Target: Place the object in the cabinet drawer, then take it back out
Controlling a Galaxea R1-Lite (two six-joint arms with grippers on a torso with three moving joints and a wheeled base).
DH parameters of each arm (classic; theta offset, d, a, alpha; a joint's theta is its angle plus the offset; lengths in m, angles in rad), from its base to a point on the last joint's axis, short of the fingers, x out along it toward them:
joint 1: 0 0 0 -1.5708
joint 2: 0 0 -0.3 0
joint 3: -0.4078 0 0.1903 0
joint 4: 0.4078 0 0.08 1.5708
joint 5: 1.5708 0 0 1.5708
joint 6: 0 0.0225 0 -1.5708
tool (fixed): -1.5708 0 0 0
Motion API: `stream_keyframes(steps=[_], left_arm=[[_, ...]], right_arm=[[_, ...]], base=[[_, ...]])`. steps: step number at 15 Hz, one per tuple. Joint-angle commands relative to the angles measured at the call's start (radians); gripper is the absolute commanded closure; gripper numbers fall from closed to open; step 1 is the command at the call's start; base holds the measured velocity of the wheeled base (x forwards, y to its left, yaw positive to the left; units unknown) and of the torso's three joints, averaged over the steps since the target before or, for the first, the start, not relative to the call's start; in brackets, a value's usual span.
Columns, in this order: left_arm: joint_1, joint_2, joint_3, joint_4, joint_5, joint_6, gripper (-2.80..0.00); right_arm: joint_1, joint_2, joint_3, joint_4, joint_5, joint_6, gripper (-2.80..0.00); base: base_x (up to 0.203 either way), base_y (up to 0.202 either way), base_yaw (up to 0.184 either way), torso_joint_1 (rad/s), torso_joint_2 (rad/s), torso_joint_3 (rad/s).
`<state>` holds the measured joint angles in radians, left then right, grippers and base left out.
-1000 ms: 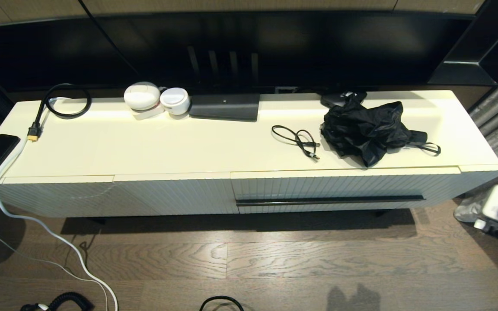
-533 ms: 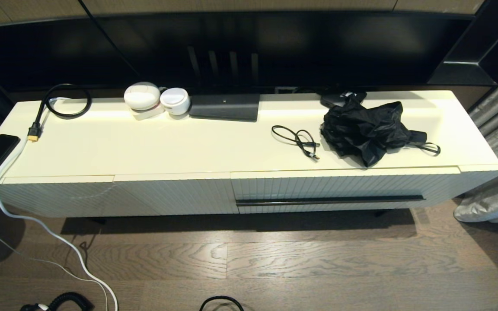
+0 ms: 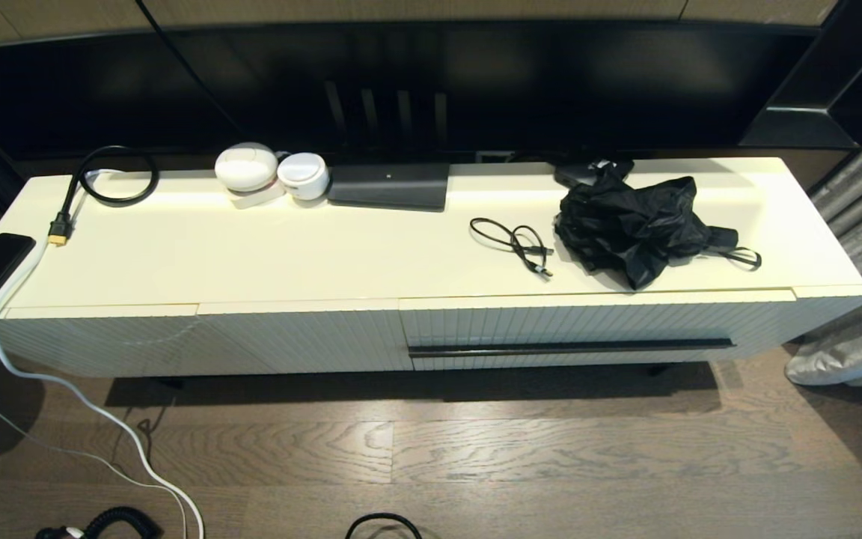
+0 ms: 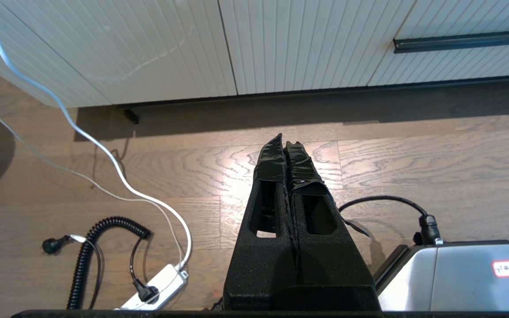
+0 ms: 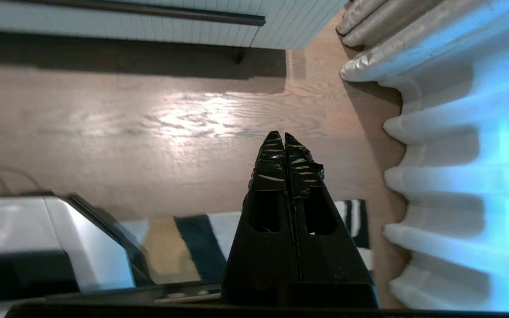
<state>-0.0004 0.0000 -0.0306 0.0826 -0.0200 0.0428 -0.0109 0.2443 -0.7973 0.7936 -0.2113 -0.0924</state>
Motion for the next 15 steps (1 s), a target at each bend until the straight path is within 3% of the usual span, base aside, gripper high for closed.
stream_keyframes(steps=[1, 4, 9, 11, 13, 15], left_arm=[[0.0, 0.0, 0.0, 0.0, 0.0, 0.0, 0.0], [-0.001, 0.0, 0.0, 0.0, 0.0, 0.0, 0.0], [0.0, 0.0, 0.0, 0.0, 0.0, 0.0, 0.0], [-0.001, 0.0, 0.0, 0.0, 0.0, -0.001, 0.0], [-0.001, 0.0, 0.0, 0.0, 0.0, 0.0, 0.0], [0.0, 0.0, 0.0, 0.0, 0.0, 0.0, 0.0]], right_arm=[[0.001, -0.067, 0.016, 0.002, -0.005, 0.013, 0.0], [0.006, -0.133, 0.1, -0.046, -0.022, 0.016, 0.0], [0.009, -0.178, 0.523, -0.507, -0.004, -0.011, 0.0], [0.009, -0.195, 0.551, -0.556, 0.021, -0.024, 0.0], [0.009, -0.226, 0.676, -0.631, 0.081, -0.042, 0.0], [0.009, -0.24, 0.808, -0.801, 0.121, -0.057, 0.0]], base=[[0.0, 0.0, 0.0, 0.0, 0.0, 0.0], [0.0, 0.0, 0.0, 0.0, 0.0, 0.0], [0.0, 0.0, 0.0, 0.0, 0.0, 0.0], [0.0, 0.0, 0.0, 0.0, 0.0, 0.0], [0.0, 0.0, 0.0, 0.0, 0.0, 0.0], [0.0, 0.0, 0.0, 0.0, 0.0, 0.0]])
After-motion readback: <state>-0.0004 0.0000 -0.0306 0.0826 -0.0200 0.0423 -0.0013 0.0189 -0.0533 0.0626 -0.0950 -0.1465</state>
